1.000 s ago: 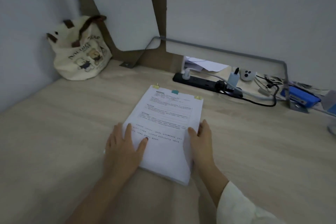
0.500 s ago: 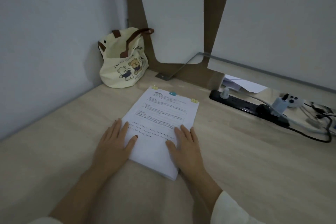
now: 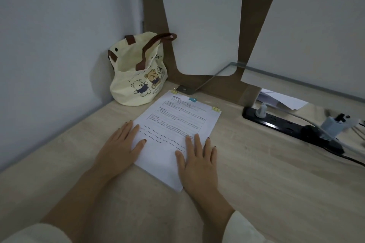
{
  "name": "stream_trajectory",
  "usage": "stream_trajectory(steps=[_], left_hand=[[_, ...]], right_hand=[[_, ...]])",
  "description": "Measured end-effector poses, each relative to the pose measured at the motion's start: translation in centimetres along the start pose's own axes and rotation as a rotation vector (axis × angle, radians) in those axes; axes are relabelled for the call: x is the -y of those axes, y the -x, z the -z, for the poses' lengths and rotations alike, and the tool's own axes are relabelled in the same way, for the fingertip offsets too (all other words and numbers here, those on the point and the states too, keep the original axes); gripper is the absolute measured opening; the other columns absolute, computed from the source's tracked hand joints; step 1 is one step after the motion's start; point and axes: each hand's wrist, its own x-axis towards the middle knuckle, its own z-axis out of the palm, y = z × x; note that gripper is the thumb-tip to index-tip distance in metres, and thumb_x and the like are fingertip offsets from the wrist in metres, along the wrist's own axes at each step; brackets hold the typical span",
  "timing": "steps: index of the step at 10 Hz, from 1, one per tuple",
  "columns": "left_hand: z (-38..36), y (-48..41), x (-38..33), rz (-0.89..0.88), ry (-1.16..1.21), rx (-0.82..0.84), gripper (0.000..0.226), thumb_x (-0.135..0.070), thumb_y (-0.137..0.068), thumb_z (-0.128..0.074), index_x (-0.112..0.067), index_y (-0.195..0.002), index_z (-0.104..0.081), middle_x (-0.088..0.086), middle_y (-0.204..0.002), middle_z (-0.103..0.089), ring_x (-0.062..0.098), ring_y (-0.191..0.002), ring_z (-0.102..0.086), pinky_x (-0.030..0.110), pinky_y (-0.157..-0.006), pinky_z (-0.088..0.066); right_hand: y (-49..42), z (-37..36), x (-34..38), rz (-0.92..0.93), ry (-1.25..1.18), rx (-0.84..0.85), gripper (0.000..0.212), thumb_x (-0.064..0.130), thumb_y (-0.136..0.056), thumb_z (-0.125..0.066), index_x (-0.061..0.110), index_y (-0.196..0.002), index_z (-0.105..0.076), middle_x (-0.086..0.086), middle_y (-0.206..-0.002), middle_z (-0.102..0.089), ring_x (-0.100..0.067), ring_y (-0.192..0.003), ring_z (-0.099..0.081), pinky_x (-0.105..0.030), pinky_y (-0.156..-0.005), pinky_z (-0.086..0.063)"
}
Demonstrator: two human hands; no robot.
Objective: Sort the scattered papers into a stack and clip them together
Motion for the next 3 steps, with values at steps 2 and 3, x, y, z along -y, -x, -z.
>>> stream_trajectory(steps=[2,3], left_hand=[[-0.4,1.4,-0.5,-0.005,0.024,-0.255,0.063,-0.044,-0.088,-0.025,-0.005,-0.128,-0.056,0.016,-0.142,-0.046,0.029,-0.130,-0.046,0.038,-0.107,-0.034],[-0.9,4.4,-1.9,-0.114,0.013,-0.309,0.067,-0.045,-0.096,-0.020,0.000,-0.110,-0.067,0.019,-0.121,-0.064,0.026,-0.111,-0.058,0.033,-0.095,-0.044]], right_hand=[[0.7,1.0,-1.0,-0.013,-0.289,-0.031,0.059,0.051,-0.096,-0.012,0.027,-0.149,-0.004,0.000,-0.159,0.006,-0.017,-0.146,0.008,-0.030,-0.115,0.011],[3.3,1.9,-2.3,-0.032,-0.593,0.016,0.051,0.035,-0.099,-0.033,0.025,-0.147,-0.021,0.007,-0.157,-0.012,-0.005,-0.143,-0.010,-0.020,-0.117,-0.004]])
